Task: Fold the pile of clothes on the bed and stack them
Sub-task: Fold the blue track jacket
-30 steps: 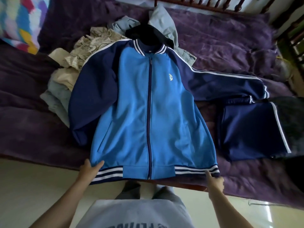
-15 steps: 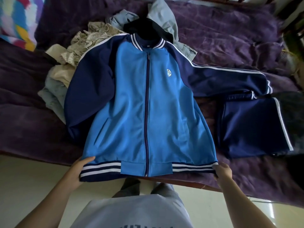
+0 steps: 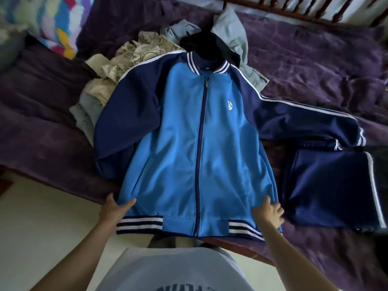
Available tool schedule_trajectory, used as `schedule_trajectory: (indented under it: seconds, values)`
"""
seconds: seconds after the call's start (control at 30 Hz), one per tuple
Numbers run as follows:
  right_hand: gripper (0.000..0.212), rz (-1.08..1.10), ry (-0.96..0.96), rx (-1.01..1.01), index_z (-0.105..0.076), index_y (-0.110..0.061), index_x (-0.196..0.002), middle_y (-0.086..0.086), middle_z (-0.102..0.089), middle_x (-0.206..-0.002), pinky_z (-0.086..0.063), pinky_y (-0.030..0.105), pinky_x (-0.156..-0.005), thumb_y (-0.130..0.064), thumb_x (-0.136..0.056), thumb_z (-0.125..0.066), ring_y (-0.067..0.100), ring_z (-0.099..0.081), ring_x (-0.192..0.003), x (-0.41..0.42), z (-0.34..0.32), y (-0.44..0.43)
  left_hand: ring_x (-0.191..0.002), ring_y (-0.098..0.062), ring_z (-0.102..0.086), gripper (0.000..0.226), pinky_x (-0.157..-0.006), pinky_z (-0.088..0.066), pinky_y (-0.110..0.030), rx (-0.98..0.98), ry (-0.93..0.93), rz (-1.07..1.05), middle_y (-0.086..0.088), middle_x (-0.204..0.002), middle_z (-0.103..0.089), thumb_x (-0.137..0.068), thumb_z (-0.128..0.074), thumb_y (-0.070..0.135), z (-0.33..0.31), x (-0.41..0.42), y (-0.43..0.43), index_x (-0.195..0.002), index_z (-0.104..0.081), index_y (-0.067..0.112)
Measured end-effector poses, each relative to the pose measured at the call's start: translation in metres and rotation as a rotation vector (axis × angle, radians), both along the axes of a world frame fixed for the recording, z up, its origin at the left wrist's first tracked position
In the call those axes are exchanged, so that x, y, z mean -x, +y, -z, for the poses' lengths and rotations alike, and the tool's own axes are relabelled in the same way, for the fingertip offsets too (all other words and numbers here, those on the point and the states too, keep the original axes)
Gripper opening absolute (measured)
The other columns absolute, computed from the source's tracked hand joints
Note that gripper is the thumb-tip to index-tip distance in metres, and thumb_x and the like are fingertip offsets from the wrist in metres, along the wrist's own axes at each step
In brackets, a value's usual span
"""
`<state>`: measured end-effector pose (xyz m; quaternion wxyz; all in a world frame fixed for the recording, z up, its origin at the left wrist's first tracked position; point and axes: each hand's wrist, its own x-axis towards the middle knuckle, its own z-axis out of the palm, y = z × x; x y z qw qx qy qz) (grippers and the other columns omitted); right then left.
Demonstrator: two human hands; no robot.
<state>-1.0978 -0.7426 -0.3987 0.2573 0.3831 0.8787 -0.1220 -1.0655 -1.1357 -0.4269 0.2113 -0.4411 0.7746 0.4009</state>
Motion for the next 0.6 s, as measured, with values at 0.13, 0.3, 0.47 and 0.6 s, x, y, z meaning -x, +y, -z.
schedule_trajectory:
  seconds: [0.13, 0.3, 0.47, 0.6]
  values:
    - [0.06, -0.211, 0.014, 0.2, -0.03, -0.022, -0.143, 0.012, -0.026, -0.146, -0.026, 0.042, -0.108, -0.025, -0.088, -0.052, 0.03, -0.021, -0.136, 0.028, -0.006, -0.041, -0.128, -0.035, -0.04, 0.069, -0.107, -0.035, -0.044, -0.034, 0.111, -0.188, -0.019, -0.145, -0.035, -0.09, -0.06, 0.031, -0.004, 0.002, -0.002, -0.144, -0.026, 0.002]
    - [0.057, -0.398, 0.004, 0.324, -0.03, -0.022, -0.143, 0.01, -0.026, -0.147, -0.03, 0.039, -0.108, -0.027, -0.09, -0.05, 0.028, -0.023, -0.136, 0.051, -0.015, -0.087, -0.12, -0.036, -0.047, 0.057, -0.096, -0.042, -0.041, -0.082, 0.191, -0.378, -0.019, -0.139, -0.042, -0.091, -0.056, 0.012, -0.002, 0.018, -0.017, -0.141, -0.031, 0.001]
    - [0.056, -0.381, 0.056, 0.383, -0.03, -0.018, -0.144, 0.01, -0.025, -0.147, -0.032, 0.039, -0.108, -0.022, -0.091, -0.05, 0.026, -0.022, -0.137, 0.069, -0.029, -0.12, -0.091, -0.028, -0.05, 0.052, -0.082, -0.041, -0.039, -0.172, 0.2, -0.389, -0.015, -0.1, -0.055, -0.089, -0.057, 0.003, 0.001, 0.052, -0.043, -0.136, -0.036, -0.003]
    - [0.053, -0.32, 0.082, 0.371, -0.033, -0.017, -0.143, 0.012, -0.03, -0.144, -0.032, 0.037, -0.107, -0.022, -0.092, -0.049, 0.029, -0.028, -0.134, 0.078, -0.032, -0.143, -0.1, -0.034, -0.056, 0.063, -0.091, -0.043, -0.043, -0.345, 0.208, -0.477, -0.019, -0.132, -0.05, -0.089, -0.059, 0.002, 0.003, 0.076, -0.061, -0.144, -0.028, 0.007]
